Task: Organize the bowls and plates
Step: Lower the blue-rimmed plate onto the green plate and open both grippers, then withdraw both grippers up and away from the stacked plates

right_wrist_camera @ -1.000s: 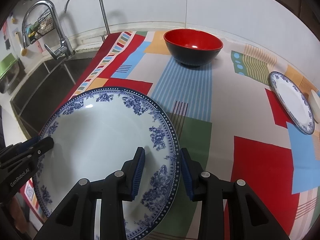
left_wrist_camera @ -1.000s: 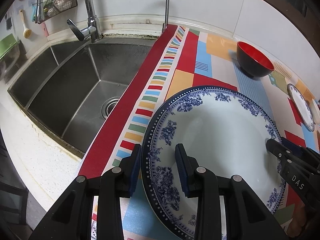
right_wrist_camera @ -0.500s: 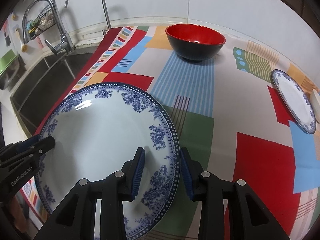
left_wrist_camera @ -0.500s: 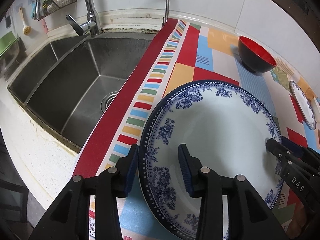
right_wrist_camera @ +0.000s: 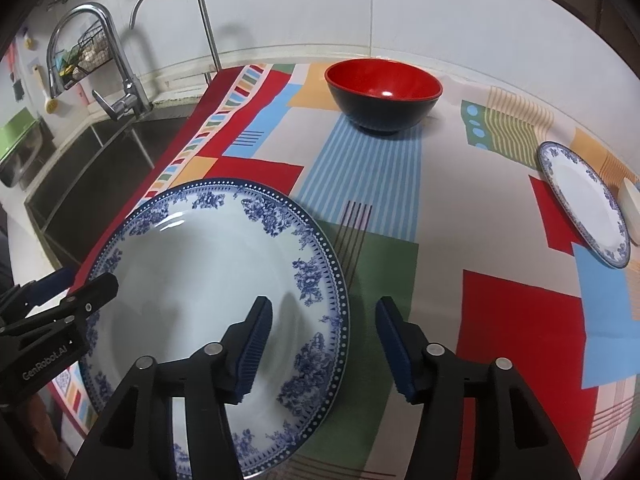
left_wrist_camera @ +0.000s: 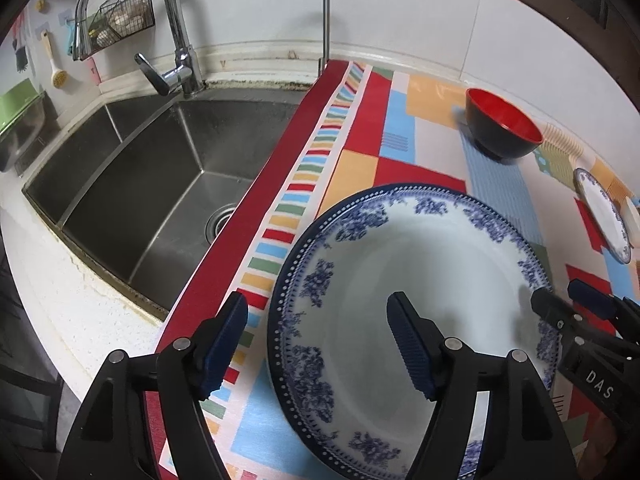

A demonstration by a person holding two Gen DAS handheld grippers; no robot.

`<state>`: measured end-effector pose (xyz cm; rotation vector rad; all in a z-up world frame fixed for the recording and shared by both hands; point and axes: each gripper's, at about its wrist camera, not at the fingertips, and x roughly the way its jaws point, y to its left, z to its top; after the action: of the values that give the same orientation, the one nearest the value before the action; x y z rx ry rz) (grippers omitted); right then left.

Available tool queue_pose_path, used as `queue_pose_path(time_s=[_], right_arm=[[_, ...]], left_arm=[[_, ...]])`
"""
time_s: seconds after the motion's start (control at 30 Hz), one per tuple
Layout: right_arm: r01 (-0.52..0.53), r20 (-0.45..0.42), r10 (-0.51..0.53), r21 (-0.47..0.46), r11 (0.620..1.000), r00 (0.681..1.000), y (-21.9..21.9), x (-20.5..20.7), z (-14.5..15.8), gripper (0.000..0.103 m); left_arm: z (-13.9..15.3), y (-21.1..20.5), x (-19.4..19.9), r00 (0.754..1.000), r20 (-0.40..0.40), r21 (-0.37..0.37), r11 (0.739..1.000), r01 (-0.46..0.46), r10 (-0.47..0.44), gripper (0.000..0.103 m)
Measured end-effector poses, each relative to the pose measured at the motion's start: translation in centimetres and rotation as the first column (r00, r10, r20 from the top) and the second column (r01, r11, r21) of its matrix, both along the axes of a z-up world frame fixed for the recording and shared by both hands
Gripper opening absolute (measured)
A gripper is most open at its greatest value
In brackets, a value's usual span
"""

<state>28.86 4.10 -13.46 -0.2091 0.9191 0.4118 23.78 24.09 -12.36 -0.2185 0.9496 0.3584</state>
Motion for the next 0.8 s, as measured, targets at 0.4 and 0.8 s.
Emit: queue_pose_path(time_s=[0.4,0.8], right_arm=[[0.047,0.058,-0.049,0.038,0.998,0.997,-4.2,-0.8,2.7,0.067],[0.189,0.154,-0.200,0.086,0.978,0.968,-12.4,-1.2,6.4,0.074]], left_arm=[[3.8,-5.0,0.8,0.990,0.098,0.018,0.994,0.105,-0.106,0.084],[7.3,-12.5,3.2,0.947,0.187,0.072,0.965,0.253,-0.263,0.091]])
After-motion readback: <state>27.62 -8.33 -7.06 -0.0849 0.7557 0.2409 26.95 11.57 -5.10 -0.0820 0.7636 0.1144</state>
